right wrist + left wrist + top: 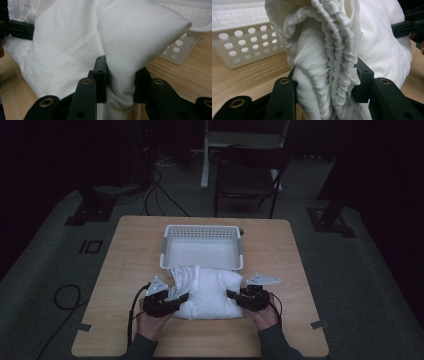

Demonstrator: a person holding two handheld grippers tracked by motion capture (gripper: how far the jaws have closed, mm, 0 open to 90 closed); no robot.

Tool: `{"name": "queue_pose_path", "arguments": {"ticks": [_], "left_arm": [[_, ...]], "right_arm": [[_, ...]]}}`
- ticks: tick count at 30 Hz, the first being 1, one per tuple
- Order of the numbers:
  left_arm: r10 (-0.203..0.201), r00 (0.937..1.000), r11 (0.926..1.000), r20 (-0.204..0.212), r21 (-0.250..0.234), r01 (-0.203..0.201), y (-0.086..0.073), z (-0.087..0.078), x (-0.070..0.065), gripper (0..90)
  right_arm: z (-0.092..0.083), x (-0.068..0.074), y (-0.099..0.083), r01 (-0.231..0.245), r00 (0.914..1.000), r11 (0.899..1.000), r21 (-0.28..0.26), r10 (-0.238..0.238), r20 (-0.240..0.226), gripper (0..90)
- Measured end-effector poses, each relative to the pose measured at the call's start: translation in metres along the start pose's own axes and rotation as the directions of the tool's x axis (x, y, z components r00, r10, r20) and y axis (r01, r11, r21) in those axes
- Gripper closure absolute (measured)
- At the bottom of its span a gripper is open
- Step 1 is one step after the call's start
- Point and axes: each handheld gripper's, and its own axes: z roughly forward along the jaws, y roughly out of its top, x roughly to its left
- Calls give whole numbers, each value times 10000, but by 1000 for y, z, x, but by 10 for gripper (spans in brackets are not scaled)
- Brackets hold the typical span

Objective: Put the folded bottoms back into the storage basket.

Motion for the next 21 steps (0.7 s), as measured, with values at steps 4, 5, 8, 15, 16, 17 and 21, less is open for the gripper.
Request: {"name": "queue_pose_path", "arguments": {"ticks": [4,5,8,15,16,17,21], "left_arm": [[-4,10000,10000,-11,-39,4,2,-1,0,558],[-25,10000,10000,-4,-51,25,3,-1,0,558],[-33,10000,10000,47,-70,33,5,-2,1,557],[136,9999,9997,63,-196,-135,13,-8,-1,557],[171,9998,9996,64,-234,-169,14,-9,-1,557],[202,9998,9995,68,-252,-200,16,-9,-2,557],[251,9997,9991,41,-347,-250,19,-12,-3,557]], "right_arm": [[-1,1,3,49,10000,10000,-64,-49,46,711],[-1,1,3,49,10000,10000,-64,-49,46,711],[-2,2,5,84,9999,9999,-90,-83,66,711],[-7,4,10,180,9998,9996,-236,-178,73,711],[-8,4,11,208,9998,9994,-264,-207,75,711],[-9,4,12,189,9998,9994,-296,-187,72,711],[-12,5,17,266,9996,9989,-398,-262,101,711]]}}
